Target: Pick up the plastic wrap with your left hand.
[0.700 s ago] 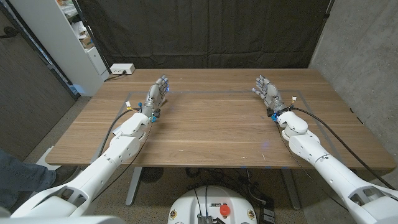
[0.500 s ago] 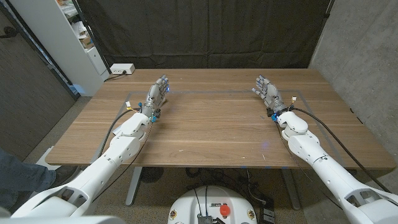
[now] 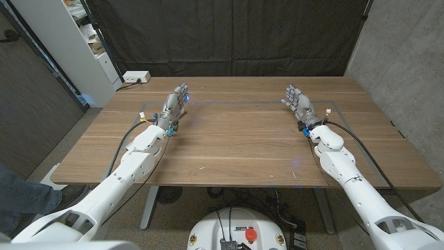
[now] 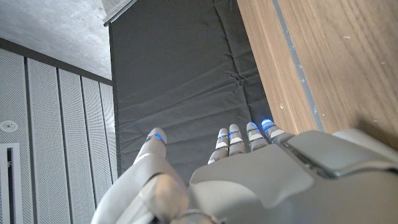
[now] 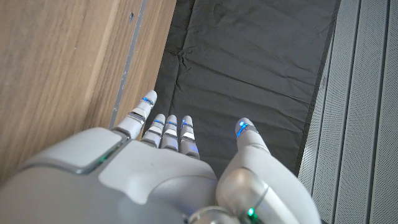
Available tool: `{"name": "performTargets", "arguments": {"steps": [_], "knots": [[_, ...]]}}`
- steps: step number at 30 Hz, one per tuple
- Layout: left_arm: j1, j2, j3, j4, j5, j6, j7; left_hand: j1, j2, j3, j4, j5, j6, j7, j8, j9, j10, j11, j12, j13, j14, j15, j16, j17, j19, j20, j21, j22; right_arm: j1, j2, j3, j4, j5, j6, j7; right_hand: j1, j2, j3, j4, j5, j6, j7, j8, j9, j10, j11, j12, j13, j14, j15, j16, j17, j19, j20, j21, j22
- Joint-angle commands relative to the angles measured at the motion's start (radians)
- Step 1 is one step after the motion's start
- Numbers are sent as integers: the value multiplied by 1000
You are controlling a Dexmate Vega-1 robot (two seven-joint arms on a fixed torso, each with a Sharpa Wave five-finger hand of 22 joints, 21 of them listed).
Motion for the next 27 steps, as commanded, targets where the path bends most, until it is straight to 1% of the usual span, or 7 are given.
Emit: {"name": "performTargets", "arguments": {"steps": [1,6,12,20,21,22,27], "knots": [[0,24,-7,-33,21,23,10,14,4,6,-3,4,11,4,5,4,10,3,4,1,8,1,8,2,2,4,-3,3,-8,58,65,-6,-63,-15,39,10,2,6,-1,7,9,1,5,2,11,-1,3,4,7,4,6,5,7,-1,-5,4],[7,31,-9,-39,22,22,6,16,6,7,-4,3,13,4,5,4,11,1,4,1,9,1,7,1,3,5,-4,3,-7,67,74,-13,-77,-17,45,9,2,6,-1,7,8,1,4,2,10,-1,3,4,6,3,6,5,7,-1,-7,4],[20,48,-17,-69,31,30,20,19,8,8,-6,2,13,4,4,4,12,5,4,1,10,1,7,1,4,8,-7,3,-11,73,84,-21,-89,-22,47,9,2,5,-1,7,9,0,4,2,10,-3,3,4,7,4,6,5,8,-1,-9,4],[41,69,-26,-105,39,39,36,22,10,9,-8,2,13,3,3,4,12,1,3,0,11,0,6,1,4,9,-9,3,-16,78,93,-29,-95,-26,50,8,2,5,-2,6,8,1,3,2,9,-1,2,4,7,4,6,5,9,0,-11,4],[46,71,-29,-109,36,38,37,23,11,9,-8,1,13,2,3,4,12,3,3,0,11,0,6,1,5,9,-10,3,-16,79,93,-29,-96,-26,51,8,2,5,-2,6,8,1,3,2,9,0,2,4,7,5,6,5,9,0,-12,4],[51,73,-31,-114,37,37,41,23,11,9,-9,1,13,3,3,4,15,-1,4,0,11,0,6,1,5,10,-11,3,-17,80,94,-29,-97,-26,51,8,2,4,-2,6,8,1,3,2,9,-1,2,4,8,5,6,5,9,0,-12,4],[73,92,-41,-146,47,45,58,25,12,9,-10,1,14,2,3,4,14,-2,4,0,12,0,6,1,5,10,-12,3,-20,83,96,-32,-98,-28,54,8,2,4,-2,6,8,0,3,2,9,-1,2,4,8,4,6,4,10,0,-14,4]]}}
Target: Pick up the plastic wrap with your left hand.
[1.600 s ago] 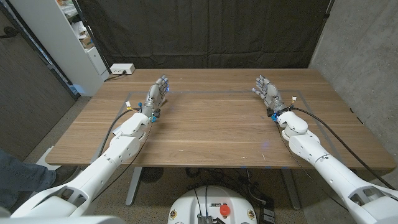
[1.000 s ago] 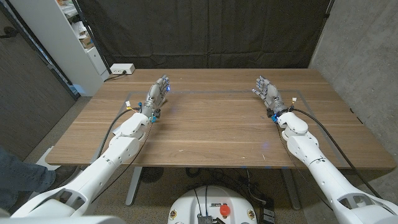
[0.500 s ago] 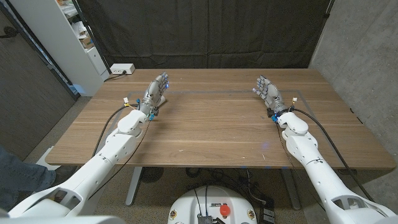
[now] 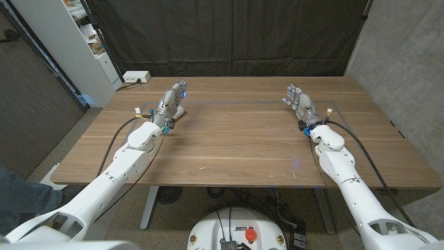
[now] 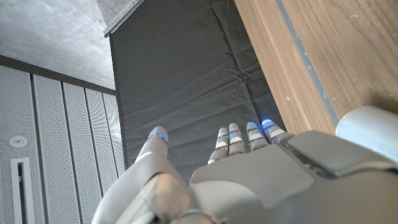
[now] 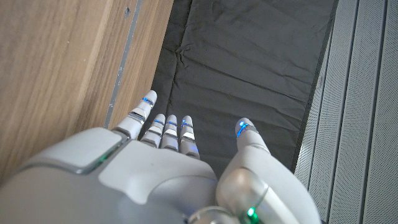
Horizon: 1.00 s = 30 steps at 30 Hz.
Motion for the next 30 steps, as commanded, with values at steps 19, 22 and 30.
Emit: {"name": "performTargets", "arguments": {"steps": [19,22,30], "knots": [[98,84,-55,-146,37,30,81,17,1,6,-10,-1,10,-3,2,4,7,-2,4,-1,11,5,6,2,2,11,-9,4,-25,18,17,-24,-12,-7,11,6,3,4,-2,6,10,1,3,3,9,2,2,5,8,5,5,5,13,0,-8,5],[105,92,-58,-157,45,33,89,18,1,6,-10,-2,10,-3,1,4,8,-2,4,-1,11,4,6,2,3,11,-10,4,-26,19,18,-22,-11,-2,12,6,3,4,-3,6,10,0,2,3,9,1,2,5,8,5,5,5,13,0,-9,5],[124,111,-70,-186,72,41,119,20,2,6,-12,-3,12,-4,2,4,9,-2,4,-1,13,4,6,2,4,13,-12,4,-26,19,21,-16,-10,5,14,6,4,4,-3,6,10,0,2,3,9,2,2,5,8,5,5,4,14,0,-12,5]]}}
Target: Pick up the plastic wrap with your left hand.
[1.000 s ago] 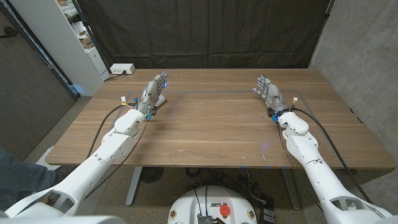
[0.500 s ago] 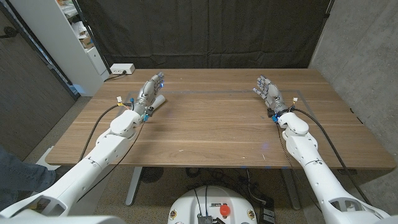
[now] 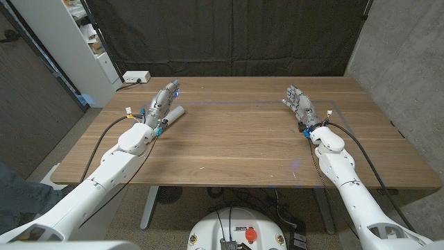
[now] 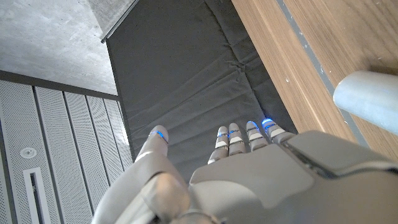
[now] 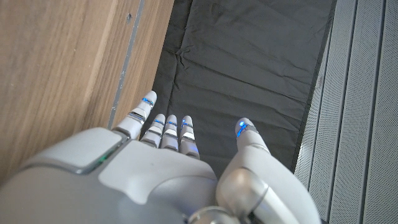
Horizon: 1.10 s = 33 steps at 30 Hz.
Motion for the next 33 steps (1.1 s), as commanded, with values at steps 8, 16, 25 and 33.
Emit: {"name": "performTargets", "arguments": {"steps": [8,16,25,33], "knots": [[56,46,-33,-71,34,11,42,13,1,2,-10,-4,10,1,2,4,7,2,5,2,10,-1,6,2,-3,9,-7,4,0,2,6,12,4,15,7,7,4,4,-4,6,10,0,2,3,9,2,2,5,8,4,5,4,10,-5,-5,5],[89,72,-58,-91,43,-5,43,14,1,1,-12,-5,13,0,2,4,11,1,5,2,16,-1,8,2,0,9,-9,4,13,0,1,19,-3,7,7,7,5,4,-5,6,10,1,2,3,9,2,1,5,8,4,4,4,12,-5,-8,5],[116,96,-86,-90,31,-6,27,15,1,0,-13,-6,14,-1,2,5,13,3,6,2,18,-2,7,2,3,11,-11,5,18,-1,-10,6,-18,-14,-6,7,5,3,-5,5,10,0,1,3,10,2,2,5,8,5,4,4,13,-5,-11,5],[137,115,-105,-108,35,-16,20,17,1,0,-14,-6,19,-2,3,5,16,0,6,2,23,-3,8,2,5,14,-12,5,23,-3,-19,0,-27,-26,-11,7,4,3,-6,5,10,1,1,3,9,1,1,5,9,2,4,4,14,-6,-13,5]]}}
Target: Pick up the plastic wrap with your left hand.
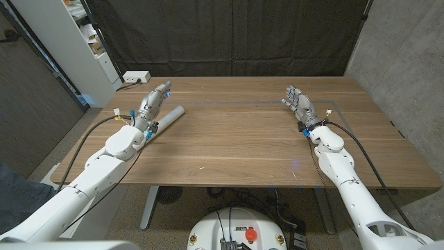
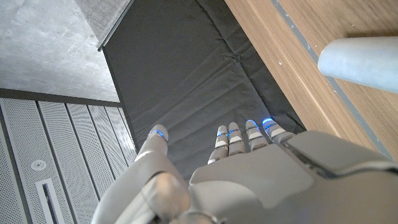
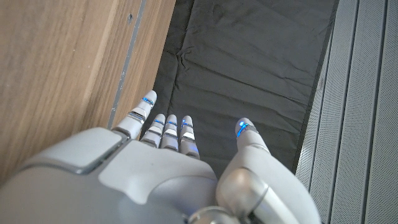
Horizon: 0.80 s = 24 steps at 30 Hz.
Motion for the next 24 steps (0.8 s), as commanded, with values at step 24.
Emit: {"name": "performTargets", "arguments": {"steps": [24], "knots": [[55,70,-43,-40,52,-51,-51,11,2,-2,-9,-3,26,2,5,5,19,0,10,3,24,0,11,2,12,9,-7,5,28,2,-31,-8,-38,-18,-35,6,5,3,-7,5,13,0,2,3,0,-3,-1,5,12,2,5,4,17,-1,-9,5]]}}
